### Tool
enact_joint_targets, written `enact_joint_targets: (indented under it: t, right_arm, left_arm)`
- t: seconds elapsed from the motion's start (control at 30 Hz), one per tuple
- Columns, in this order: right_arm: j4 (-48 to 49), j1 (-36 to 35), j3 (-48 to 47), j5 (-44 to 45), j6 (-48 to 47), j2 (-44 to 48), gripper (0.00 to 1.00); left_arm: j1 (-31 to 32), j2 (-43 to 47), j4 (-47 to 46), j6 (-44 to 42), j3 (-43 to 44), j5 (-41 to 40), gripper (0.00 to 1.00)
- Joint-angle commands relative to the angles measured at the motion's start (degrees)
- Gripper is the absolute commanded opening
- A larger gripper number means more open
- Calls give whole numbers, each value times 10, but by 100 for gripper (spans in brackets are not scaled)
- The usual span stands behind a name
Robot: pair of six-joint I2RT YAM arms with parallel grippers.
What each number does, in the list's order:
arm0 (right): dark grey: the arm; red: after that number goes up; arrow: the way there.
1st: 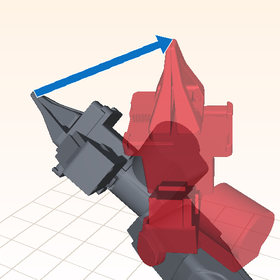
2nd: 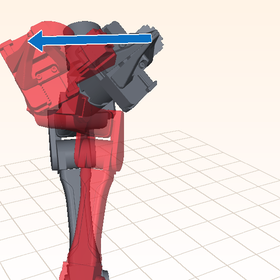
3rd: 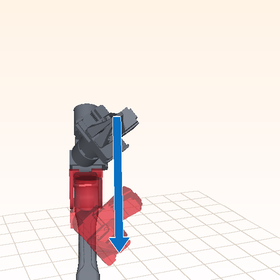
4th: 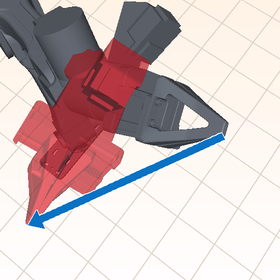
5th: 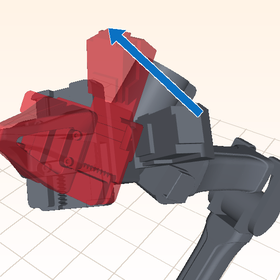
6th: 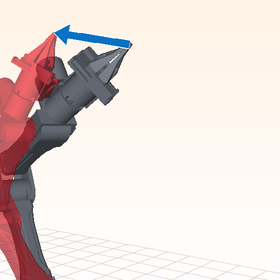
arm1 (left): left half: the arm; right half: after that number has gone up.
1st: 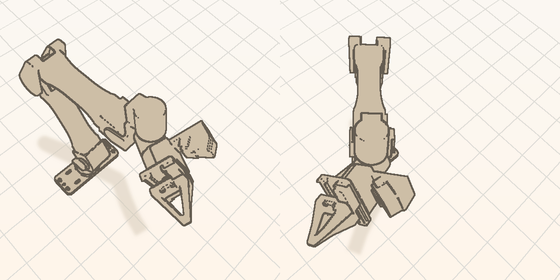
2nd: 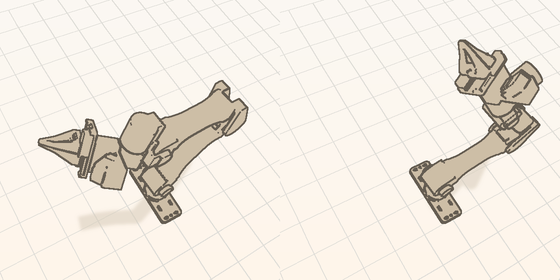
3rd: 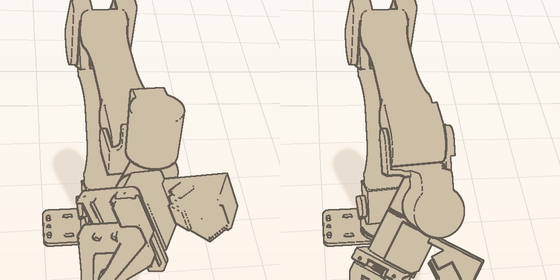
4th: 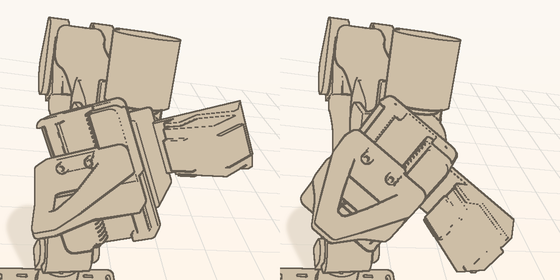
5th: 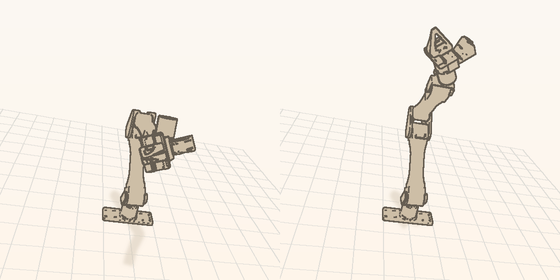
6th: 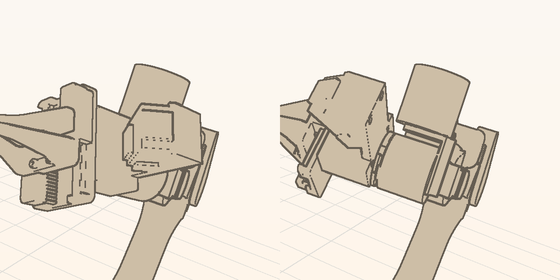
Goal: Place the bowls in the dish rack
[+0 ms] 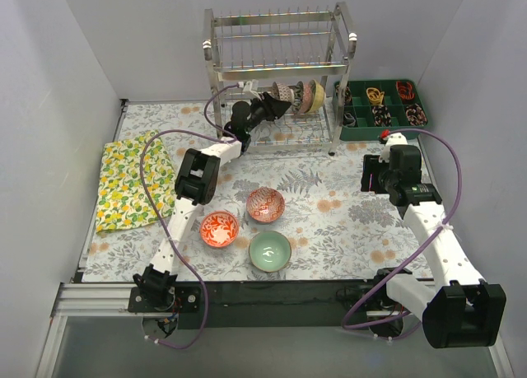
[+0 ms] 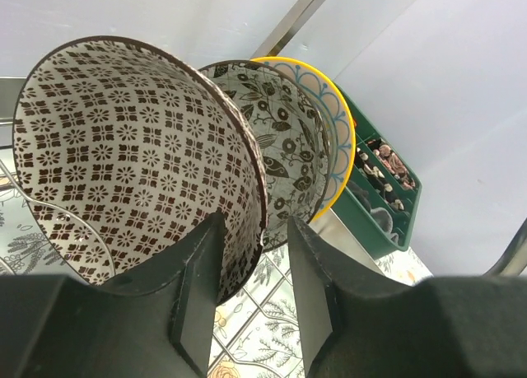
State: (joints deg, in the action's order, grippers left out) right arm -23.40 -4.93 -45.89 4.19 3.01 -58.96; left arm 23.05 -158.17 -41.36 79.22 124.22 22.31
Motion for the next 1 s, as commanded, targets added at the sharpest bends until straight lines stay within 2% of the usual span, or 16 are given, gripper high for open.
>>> enact_joint_targets:
  t: [0.0, 0.1, 0.13, 0.17, 0.2, 0.23, 0.27, 0.37, 0.6, 0.9, 0.97]
  right_arm:
    - [21, 1, -4, -7, 3, 11, 68]
    - [21, 2, -2, -8, 4, 14, 68]
    - [20, 2, -2, -8, 3, 14, 68]
    - [21, 2, -1, -8, 5, 14, 68]
    - [21, 2, -1, -9, 6, 14, 68]
    - [22, 1, 0, -10, 7, 14, 68]
    - [23, 2, 1, -13, 8, 14, 68]
    - [23, 2, 2, -18, 9, 13, 68]
    - [25, 2, 5, -19, 13, 22, 69]
    - [15, 1, -17, -15, 12, 34, 69]
    - [13, 2, -18, -14, 13, 38, 70]
  left_arm:
    - [-15, 18, 6, 21, -7, -5, 35]
    - [-13, 26, 1, 21, -15, 3, 35]
    - [-13, 28, 0, 16, -16, 4, 25]
    - [-13, 29, 0, 15, -16, 6, 21]
    - [-13, 30, 1, 14, -15, 5, 22]
    - [-13, 30, 2, 13, -14, 3, 25]
    - [-13, 31, 7, 12, -17, -8, 35]
    - [-12, 42, 2, -5, -28, -16, 54]
    - [-1, 73, 31, -53, -32, -16, 65]
    - [42, 172, 122, -171, -98, -165, 73]
    - [56, 190, 139, -199, -127, -215, 78]
